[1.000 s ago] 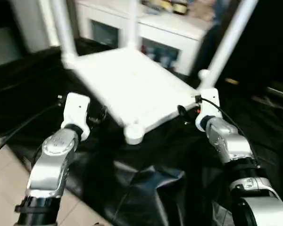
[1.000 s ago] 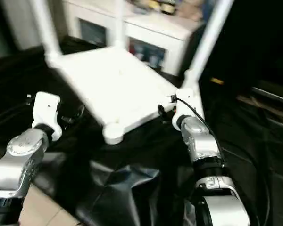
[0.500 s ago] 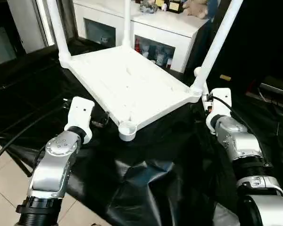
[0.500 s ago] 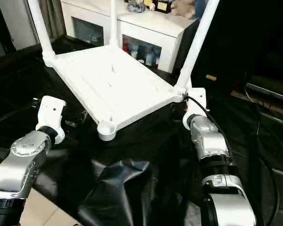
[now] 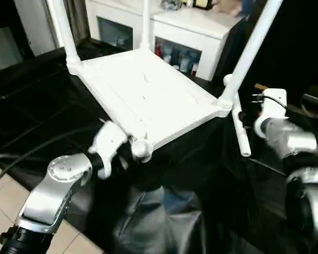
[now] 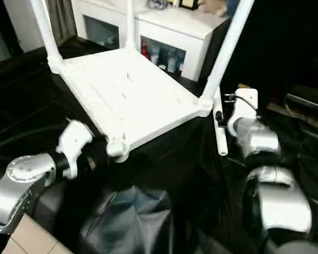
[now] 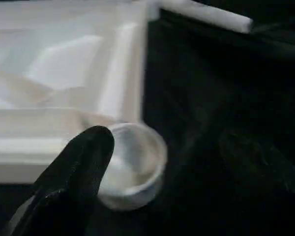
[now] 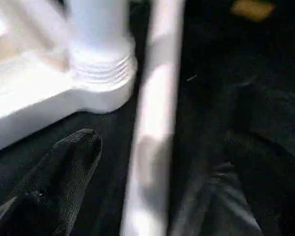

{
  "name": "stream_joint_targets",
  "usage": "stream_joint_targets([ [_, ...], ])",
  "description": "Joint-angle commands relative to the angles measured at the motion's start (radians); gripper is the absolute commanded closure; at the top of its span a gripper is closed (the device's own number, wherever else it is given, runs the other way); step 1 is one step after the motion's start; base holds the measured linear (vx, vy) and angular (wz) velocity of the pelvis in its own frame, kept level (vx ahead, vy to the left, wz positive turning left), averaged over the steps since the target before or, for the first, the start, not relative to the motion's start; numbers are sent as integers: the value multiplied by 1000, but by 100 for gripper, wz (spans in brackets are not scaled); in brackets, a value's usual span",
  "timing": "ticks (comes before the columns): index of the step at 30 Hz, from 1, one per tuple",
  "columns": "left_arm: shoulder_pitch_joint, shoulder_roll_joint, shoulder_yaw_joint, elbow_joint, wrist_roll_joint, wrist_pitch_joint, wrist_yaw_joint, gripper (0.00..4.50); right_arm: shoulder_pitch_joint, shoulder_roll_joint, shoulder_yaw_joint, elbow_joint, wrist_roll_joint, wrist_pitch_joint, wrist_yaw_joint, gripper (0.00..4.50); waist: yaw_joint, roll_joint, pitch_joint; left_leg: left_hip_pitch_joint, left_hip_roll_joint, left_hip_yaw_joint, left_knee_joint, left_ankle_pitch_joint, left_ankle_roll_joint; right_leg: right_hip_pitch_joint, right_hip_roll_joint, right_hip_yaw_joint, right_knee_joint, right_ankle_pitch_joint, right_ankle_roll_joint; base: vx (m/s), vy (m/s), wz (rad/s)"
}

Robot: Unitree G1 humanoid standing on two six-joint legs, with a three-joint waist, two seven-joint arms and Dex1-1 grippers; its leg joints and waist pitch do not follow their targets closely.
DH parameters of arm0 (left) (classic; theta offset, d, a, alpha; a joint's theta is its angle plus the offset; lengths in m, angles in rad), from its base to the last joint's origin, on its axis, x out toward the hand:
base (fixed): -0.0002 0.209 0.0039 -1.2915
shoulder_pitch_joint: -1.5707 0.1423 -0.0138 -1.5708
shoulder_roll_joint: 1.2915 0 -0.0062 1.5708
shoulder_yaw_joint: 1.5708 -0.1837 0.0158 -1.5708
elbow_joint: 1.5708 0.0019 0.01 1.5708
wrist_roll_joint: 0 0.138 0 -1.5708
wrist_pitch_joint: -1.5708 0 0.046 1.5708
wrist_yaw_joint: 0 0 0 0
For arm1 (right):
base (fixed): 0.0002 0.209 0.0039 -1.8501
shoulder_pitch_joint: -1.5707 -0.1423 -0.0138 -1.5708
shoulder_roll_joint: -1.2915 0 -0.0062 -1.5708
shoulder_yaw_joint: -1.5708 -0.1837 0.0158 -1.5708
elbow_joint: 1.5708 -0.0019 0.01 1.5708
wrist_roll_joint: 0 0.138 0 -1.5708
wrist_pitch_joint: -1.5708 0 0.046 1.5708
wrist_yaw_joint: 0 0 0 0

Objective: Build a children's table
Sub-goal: Pick table leg

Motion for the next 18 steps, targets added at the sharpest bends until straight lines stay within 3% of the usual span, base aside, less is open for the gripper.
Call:
stream_joint_targets([
  [1, -9, 10, -20, -31, -8, 11, -21, 51, -22, -11, 9, 57, -19, 2, 12, 0, 12, 11, -95, -23, 34, -1, -74, 21, 80, 77, -62, 55, -40, -140, -261, 59, -56, 3],
  [2, -11, 12, -23, -32, -9, 12, -25, 51, -31, -14, 12, 78, -26, -4, 8, 0, 13, 7, -95, -27, 29, 4, -68, 100, 115, 73, -54, 56, -30, -34, -290, 0, 0, 0],
  [3, -12, 19, -29, -37, -11, 15, -31, 51, -47, -17, 15, 118, -33, 0, -3, 0, 13, 2, -100, -32, 26, 3, -64, 137, 134, 78, -53, 56, -22, 12, -299, 0, 0, 0],
  [4, -12, 22, -30, -42, -15, 19, -36, 51, -54, -19, 14, 134, -34, 10, -8, 0, 17, 0, -95, -34, 28, 5, -63, 145, 162, 72, -54, 55, -25, 8, -310, 0, 0, 0],
  [5, -11, 26, -31, -48, -17, 24, -39, 51, -57, -21, 16, 145, -37, 20, -13, 0, 18, -2, -96, -36, 28, 5, -62, 142, 170, 74, -55, 54, -23, -7, -310, 0, 0, 0],
  [6, -10, 28, -31, -52, -19, 27, -42, 51, -59, -23, 18, 151, -40, 26, -15, 0, 19, 0, -86, -31, 34, 8, -66, 83, 167, 64, -54, 51, -39, -103, -299, 0, 0, 0],
  [7, -8, 31, -32, -57, -18, 28, -45, 51, -62, -27, 28, 159, -52, 35, -16, 0, 19, 3, -82, -30, 37, 7, -69, 44, 153, 65, -54, 50, -45, -163, -287, 0, 0, 0],
  [8, -8, 31, -32, -57, -18, 28, -45, 51, -62, -27, 28, 159, -52, 35, -16, 0, 21, 2, -76, -24, 40, 8, -72, -53, 96, 60, -53, 48, -59, -313, -235, 0, 0, 0],
  [12, 5, 41, -28, -72, -20, 30, -50, 51, -84, -34, 19, 196, -47, 66, -16, 0, 21, 0, -70, -19, 42, 6, -79, -151, 20, 51, -50, 45, -71, -449, -145, 0, 0, 0],
  [18, 11, 42, -33, -75, -16, 31, -46, 49, -82, -42, -2, 216, -35, 119, -19, 40, 25, -1, -70, -24, 37, 5, -79, -159, 6, 49, -48, 42, -80, -505, -88, 0, 0, 0],
])
